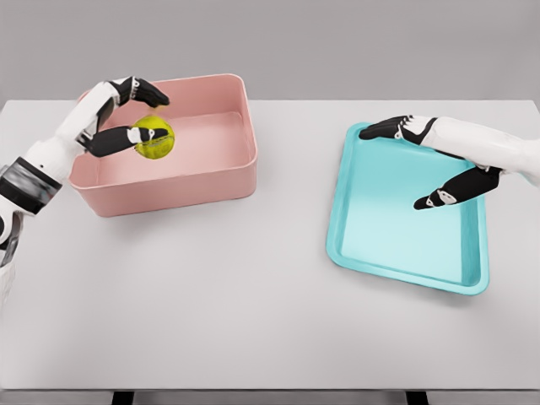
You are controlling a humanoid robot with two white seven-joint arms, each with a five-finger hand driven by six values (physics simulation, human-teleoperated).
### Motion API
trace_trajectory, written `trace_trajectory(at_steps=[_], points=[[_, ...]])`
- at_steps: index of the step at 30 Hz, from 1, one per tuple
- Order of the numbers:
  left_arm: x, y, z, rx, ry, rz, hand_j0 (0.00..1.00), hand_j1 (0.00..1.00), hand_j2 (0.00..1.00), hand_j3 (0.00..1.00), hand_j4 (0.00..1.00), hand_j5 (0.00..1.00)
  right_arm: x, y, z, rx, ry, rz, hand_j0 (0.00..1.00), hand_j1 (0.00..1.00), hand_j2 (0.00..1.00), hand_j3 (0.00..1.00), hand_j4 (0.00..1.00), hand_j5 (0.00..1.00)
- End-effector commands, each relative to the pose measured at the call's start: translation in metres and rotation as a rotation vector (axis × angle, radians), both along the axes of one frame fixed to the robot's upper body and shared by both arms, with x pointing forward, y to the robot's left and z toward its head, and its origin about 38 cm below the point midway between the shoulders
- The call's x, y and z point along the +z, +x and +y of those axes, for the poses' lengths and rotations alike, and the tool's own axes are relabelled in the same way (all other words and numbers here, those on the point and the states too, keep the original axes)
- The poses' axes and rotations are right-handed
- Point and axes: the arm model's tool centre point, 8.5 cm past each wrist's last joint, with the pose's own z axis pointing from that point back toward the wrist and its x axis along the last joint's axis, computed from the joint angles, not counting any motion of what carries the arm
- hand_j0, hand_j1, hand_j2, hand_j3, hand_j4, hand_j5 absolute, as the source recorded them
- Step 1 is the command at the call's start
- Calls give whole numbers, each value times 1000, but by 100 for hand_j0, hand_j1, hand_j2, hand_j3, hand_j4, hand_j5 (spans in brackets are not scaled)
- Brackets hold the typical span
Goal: Put the tennis from the blue tray into the pink basket with both arms
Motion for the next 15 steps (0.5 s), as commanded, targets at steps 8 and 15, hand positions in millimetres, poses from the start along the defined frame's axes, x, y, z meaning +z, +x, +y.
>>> trace_trajectory(at_steps=[8,15], points=[[3,-3,14,13,19,-4,99,99,99,99,99,99,1,0,-1,-1,5,1,100,100,100,100,100,100],[26,-60,22,-222,94,-298,100,100,100,100,100,100,1,0,0,-1,7,1,100,100,100,100,100,100]])
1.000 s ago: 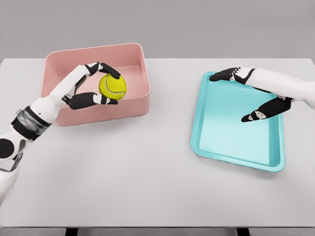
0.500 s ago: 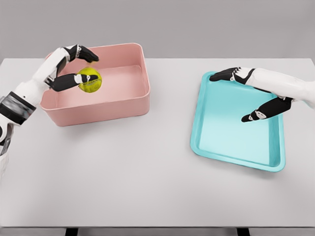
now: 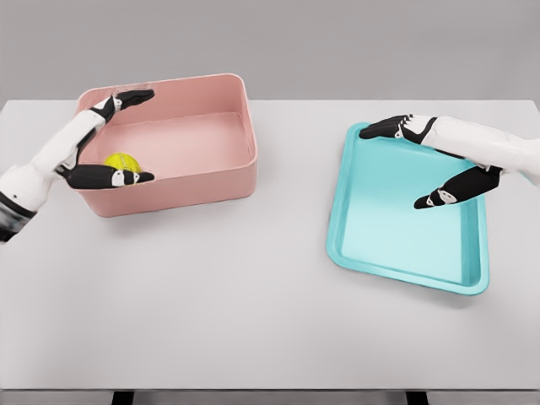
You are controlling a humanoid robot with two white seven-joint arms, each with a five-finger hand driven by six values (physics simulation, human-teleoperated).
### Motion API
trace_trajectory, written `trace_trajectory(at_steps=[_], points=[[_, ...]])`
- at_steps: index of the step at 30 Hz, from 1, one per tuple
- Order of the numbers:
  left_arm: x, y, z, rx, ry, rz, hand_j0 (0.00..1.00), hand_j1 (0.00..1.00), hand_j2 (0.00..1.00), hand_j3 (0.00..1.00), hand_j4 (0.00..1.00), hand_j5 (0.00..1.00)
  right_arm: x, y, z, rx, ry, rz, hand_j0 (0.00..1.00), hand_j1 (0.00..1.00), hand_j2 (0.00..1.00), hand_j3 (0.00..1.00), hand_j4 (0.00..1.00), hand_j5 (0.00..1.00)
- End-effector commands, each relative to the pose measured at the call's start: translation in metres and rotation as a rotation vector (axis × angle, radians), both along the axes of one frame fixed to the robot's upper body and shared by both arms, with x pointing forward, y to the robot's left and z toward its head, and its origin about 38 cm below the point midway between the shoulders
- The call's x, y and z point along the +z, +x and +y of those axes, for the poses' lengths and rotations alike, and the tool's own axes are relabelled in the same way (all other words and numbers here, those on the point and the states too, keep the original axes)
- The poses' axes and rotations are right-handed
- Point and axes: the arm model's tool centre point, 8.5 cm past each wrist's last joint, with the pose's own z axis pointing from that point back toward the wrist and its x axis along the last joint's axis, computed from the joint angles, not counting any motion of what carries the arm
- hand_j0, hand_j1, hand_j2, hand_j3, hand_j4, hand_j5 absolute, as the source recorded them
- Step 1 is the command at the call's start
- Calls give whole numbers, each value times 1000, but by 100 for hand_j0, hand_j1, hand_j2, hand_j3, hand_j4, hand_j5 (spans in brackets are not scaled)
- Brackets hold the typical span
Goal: Put the tennis from the blue tray into the pink basket with both arms
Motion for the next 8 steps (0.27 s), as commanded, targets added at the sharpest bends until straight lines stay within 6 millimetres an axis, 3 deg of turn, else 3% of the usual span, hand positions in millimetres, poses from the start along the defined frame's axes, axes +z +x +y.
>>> trace_trajectory(at_steps=[1,5,8], points=[[23,-15,7,-89,27,-129,100,100,100,100,100,100,1,0,-1,-2,4,3,100,100,100,100,100,100],[15,-26,30,-77,143,-61,100,100,100,100,100,100,-1,0,0,-1,6,7,100,100,100,100,100,100],[16,-26,34,-69,158,-64,100,100,100,100,100,100,0,0,0,-1,6,5,100,100,100,100,100,100]])
